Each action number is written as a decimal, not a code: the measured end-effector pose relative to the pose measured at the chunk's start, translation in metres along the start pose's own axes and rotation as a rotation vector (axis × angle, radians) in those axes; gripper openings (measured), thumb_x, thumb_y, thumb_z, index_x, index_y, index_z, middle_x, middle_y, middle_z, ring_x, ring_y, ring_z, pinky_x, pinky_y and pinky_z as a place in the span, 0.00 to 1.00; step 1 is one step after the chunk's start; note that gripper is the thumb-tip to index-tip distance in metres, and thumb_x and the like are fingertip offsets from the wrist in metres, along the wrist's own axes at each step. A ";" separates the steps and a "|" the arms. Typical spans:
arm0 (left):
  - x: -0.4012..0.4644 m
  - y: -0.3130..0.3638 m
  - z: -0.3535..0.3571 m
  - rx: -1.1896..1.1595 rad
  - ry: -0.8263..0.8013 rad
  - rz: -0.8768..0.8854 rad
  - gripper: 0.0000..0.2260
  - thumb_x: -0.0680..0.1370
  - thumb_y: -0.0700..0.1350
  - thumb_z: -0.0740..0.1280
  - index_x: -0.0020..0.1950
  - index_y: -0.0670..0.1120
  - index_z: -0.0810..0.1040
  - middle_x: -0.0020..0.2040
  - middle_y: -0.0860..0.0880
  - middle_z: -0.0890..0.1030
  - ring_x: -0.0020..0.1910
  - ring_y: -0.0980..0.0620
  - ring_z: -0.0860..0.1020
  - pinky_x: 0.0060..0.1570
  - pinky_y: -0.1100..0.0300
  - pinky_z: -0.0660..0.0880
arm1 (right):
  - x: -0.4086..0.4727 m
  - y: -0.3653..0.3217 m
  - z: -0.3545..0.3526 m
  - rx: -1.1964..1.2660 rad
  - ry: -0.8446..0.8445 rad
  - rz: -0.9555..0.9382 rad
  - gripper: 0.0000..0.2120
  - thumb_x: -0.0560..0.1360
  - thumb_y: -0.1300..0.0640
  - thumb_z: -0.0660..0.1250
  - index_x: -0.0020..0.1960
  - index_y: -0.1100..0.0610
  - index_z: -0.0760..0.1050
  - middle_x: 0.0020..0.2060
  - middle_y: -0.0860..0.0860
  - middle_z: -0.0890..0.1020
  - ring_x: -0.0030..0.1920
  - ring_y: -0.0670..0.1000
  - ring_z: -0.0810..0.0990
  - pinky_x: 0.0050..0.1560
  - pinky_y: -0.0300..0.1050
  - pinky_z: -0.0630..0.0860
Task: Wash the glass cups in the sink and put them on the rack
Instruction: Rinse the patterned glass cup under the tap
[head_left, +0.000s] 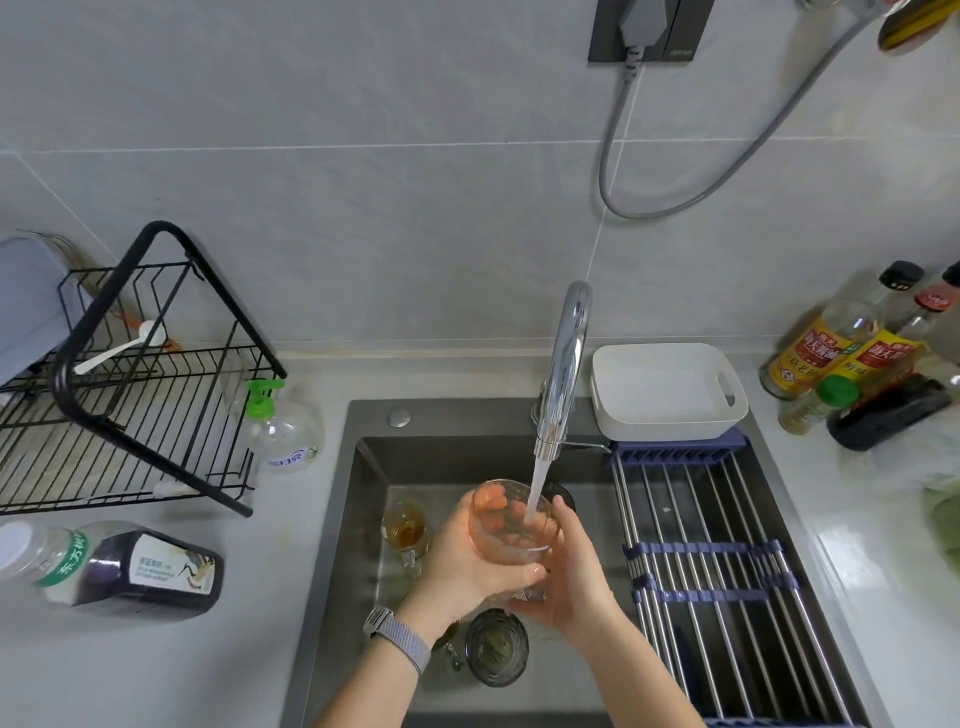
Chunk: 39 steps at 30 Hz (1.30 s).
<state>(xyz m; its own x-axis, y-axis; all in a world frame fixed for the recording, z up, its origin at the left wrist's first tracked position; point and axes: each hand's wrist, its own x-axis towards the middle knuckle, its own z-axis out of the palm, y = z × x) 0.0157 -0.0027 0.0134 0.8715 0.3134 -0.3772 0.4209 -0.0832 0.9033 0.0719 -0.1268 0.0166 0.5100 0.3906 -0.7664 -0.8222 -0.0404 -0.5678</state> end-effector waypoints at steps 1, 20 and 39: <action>-0.001 0.001 -0.002 0.097 0.015 0.079 0.38 0.58 0.49 0.83 0.64 0.56 0.70 0.58 0.61 0.78 0.58 0.68 0.75 0.54 0.75 0.71 | -0.002 -0.002 -0.003 -0.030 -0.040 0.035 0.22 0.77 0.38 0.60 0.54 0.53 0.82 0.52 0.57 0.84 0.51 0.59 0.83 0.45 0.55 0.81; 0.003 -0.006 -0.016 0.352 -0.172 0.270 0.38 0.57 0.52 0.83 0.62 0.63 0.68 0.61 0.65 0.72 0.63 0.68 0.70 0.60 0.75 0.68 | 0.006 -0.022 -0.014 -0.870 -0.014 -0.167 0.11 0.80 0.52 0.61 0.58 0.53 0.78 0.45 0.52 0.84 0.39 0.56 0.86 0.40 0.44 0.83; -0.003 -0.013 -0.013 0.165 0.034 0.111 0.38 0.55 0.56 0.81 0.62 0.60 0.70 0.58 0.61 0.77 0.57 0.66 0.75 0.58 0.65 0.75 | 0.067 -0.068 -0.066 -1.025 0.627 -0.848 0.09 0.77 0.58 0.68 0.56 0.56 0.82 0.48 0.53 0.85 0.47 0.54 0.83 0.49 0.49 0.80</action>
<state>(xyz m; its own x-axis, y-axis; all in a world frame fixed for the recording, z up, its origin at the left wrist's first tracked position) 0.0040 0.0100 0.0053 0.9070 0.3252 -0.2675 0.3606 -0.2717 0.8923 0.1790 -0.1587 -0.0164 0.9814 0.1863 0.0469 0.1705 -0.7327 -0.6589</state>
